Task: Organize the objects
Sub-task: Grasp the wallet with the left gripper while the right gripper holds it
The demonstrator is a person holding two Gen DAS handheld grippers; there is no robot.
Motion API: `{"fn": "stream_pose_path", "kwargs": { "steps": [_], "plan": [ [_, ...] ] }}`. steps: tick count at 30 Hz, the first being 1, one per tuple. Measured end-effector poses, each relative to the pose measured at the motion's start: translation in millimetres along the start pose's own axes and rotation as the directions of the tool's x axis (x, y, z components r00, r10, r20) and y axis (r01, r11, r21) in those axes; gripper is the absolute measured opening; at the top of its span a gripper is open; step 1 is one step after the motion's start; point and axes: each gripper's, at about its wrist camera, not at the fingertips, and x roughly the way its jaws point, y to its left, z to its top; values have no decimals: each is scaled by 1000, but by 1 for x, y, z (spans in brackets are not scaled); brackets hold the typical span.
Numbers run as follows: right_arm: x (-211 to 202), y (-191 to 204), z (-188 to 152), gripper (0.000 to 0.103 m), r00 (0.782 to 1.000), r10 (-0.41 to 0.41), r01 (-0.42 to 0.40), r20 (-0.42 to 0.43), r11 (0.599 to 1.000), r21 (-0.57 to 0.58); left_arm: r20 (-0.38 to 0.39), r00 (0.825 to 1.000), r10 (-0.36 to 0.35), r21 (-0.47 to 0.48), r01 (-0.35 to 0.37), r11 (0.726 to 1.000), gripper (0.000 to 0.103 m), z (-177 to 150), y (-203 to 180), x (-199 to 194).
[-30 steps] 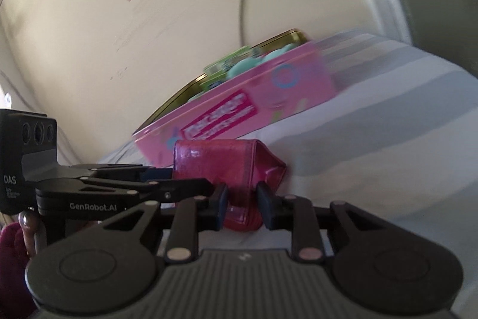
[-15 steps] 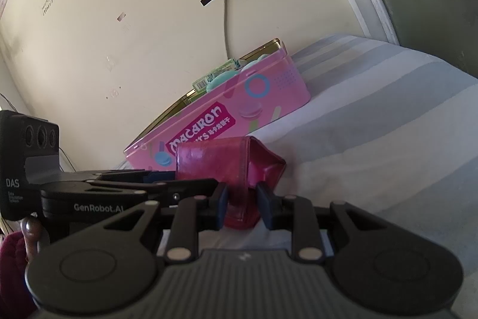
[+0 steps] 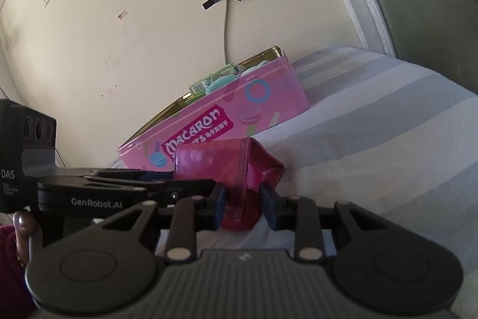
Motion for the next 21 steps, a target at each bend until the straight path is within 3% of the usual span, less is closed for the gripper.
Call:
{"fn": "stream_pose_path", "kwargs": {
  "steps": [7, 12, 21],
  "plan": [
    [0, 1, 0, 31, 1000, -23, 23, 18, 1000, -9, -8, 1000, -5, 10, 5, 1000, 66, -2, -1, 2],
    [2, 4, 2, 23, 1000, -19, 20, 12, 999, -25, -6, 1000, -4, 14, 4, 1000, 66, -3, 0, 3],
    [3, 14, 1, 20, 999, -50, 52, 22, 995, -88, 1, 1000, -7, 24, 7, 1000, 64, -4, 0, 3]
  ]
}}
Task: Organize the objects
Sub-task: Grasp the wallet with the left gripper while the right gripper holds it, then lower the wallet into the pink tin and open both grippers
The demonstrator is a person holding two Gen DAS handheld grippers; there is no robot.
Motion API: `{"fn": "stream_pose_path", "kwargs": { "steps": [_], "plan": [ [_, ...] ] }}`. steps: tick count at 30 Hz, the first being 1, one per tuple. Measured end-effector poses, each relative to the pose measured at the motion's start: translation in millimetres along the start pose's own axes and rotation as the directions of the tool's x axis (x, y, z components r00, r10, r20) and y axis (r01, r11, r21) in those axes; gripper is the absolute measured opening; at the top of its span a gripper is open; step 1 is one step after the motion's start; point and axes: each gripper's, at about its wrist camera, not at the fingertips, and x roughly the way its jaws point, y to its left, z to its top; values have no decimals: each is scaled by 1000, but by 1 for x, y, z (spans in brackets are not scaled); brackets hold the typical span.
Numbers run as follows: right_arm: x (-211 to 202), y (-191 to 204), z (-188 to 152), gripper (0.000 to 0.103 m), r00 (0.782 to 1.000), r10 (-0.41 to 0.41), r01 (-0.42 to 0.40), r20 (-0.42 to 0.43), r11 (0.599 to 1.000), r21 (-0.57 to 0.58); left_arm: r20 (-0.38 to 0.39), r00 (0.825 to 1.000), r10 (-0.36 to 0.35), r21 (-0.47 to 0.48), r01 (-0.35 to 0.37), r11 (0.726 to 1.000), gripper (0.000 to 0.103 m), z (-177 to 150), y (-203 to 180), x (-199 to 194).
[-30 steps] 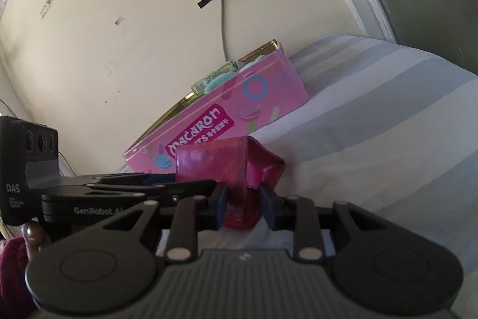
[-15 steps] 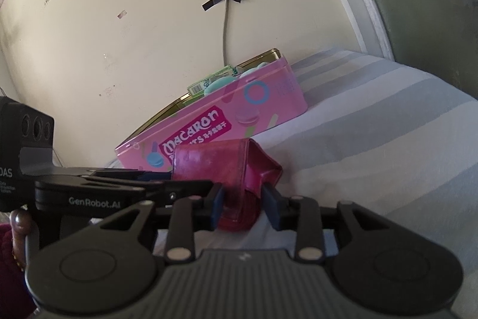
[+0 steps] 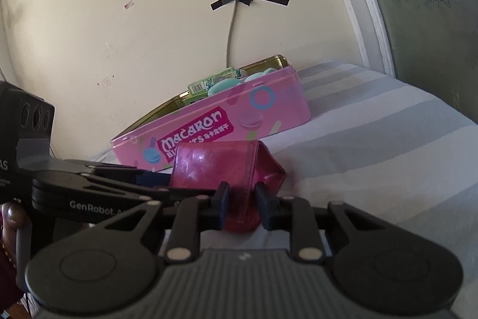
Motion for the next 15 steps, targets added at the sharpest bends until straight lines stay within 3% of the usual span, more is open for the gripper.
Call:
{"fn": "stream_pose_path", "kwargs": {
  "steps": [9, 15],
  "plan": [
    [-6, 0, -1, 19, 1000, -10, 10, 14, 1000, 5, 16, 1000, -17, -23, 17, 1000, 48, 3, 3, -8],
    [-21, -6, 2, 19, 998, -32, 31, 46, 999, 24, 31, 999, -35, 15, 35, 999, 44, 2, -11, -13]
  ]
}}
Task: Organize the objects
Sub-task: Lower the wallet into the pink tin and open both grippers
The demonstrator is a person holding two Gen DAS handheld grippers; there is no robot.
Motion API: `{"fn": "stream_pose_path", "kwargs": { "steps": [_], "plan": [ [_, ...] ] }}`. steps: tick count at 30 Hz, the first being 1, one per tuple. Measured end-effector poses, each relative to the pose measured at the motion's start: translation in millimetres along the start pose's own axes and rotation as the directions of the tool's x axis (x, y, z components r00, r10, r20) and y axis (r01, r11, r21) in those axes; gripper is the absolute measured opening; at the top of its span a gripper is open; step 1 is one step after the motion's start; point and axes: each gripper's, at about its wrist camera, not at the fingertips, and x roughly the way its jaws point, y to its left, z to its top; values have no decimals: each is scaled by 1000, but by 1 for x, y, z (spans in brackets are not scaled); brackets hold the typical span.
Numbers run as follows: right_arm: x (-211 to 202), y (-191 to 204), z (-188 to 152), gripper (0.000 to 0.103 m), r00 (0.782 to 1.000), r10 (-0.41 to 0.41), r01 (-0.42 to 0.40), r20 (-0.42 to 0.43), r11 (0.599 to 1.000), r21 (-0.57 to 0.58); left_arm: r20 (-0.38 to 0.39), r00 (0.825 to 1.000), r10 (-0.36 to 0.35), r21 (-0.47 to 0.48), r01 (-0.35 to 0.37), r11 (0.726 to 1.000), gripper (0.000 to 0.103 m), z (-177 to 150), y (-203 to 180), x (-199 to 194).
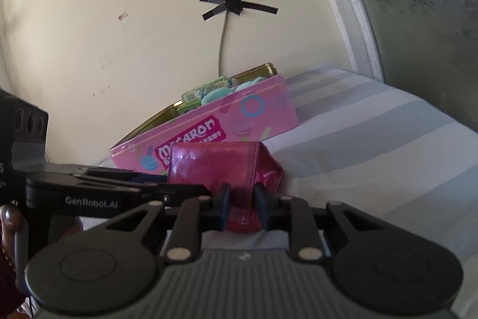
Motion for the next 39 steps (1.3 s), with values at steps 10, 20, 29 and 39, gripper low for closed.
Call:
{"fn": "stream_pose_path", "kwargs": {
  "steps": [10, 20, 29, 39],
  "plan": [
    [-1, 29, 42, 19, 995, 42, -34, 89, 995, -93, 112, 993, 36, 16, -38, 999, 44, 29, 11, -35],
    [71, 75, 101, 19, 981, 137, -108, 136, 973, -203, 212, 953, 217, -17, -218, 976, 44, 76, 67, -56],
    [145, 82, 129, 19, 979, 165, -139, 124, 971, -192, 207, 929, 307, -50, -304, 951, 44, 106, 115, -35],
    [194, 81, 137, 19, 991, 119, -105, 63, 976, -190, 161, 930, 330, -97, -317, 943, 44, 115, 149, -6]
  ]
}}
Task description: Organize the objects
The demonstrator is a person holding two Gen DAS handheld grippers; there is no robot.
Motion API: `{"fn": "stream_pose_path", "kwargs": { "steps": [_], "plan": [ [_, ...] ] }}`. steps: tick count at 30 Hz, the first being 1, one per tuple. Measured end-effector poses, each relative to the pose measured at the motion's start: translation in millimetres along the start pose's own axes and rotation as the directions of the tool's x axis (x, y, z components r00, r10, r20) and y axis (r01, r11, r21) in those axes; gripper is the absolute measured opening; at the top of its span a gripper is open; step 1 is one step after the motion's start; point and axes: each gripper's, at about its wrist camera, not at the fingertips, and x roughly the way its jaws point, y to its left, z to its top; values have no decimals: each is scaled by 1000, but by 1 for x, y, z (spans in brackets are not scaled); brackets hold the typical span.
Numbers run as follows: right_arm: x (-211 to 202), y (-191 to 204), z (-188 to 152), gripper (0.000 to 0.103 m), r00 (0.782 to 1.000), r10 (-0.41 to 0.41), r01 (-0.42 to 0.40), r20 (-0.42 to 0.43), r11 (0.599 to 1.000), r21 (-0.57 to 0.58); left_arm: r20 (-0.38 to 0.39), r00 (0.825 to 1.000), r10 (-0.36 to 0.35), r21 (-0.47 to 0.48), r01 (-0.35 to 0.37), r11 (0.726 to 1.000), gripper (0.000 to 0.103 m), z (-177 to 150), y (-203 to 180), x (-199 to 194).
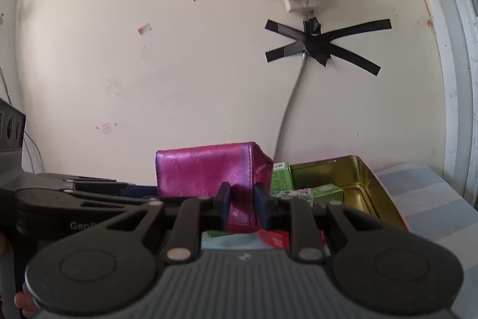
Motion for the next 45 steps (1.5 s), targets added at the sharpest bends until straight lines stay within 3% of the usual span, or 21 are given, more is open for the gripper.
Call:
{"fn": "stream_pose_path", "kwargs": {
  "steps": [5, 8, 9, 34, 38, 43, 45],
  "plan": [
    [20, 1, -1, 24, 998, -49, 49, -50, 999, -9, -31, 999, 42, 3, -42, 999, 44, 0, 4, 17],
    [24, -1, -4, 42, 997, -66, 67, -41, 997, 31, -59, 992, 114, -12, -115, 993, 52, -2, 8, 25],
    [24, -2, -6, 44, 997, -70, 71, -32, 997, 39, -68, 991, 116, -27, -118, 993, 52, -3, 11, 26],
    [-15, 12, -19, 44, 998, -56, 56, 4, 996, 68, -81, 969, 234, -46, -238, 970, 56, -22, 4, -12],
    [-30, 17, -23, 45, 998, -55, 54, 13, 996, 76, -53, 966, 253, -58, -256, 965, 71, -29, -2, -34],
    [-55, 28, -32, 48, 999, -45, 42, 24, 994, 97, -36, 959, 282, -68, -284, 956, 71, -41, -10, -62],
    [-67, 33, -37, 55, 998, -47, 44, 31, 994, 104, -39, 953, 301, -62, -303, 951, 74, -47, -15, -72]
  ]
}}
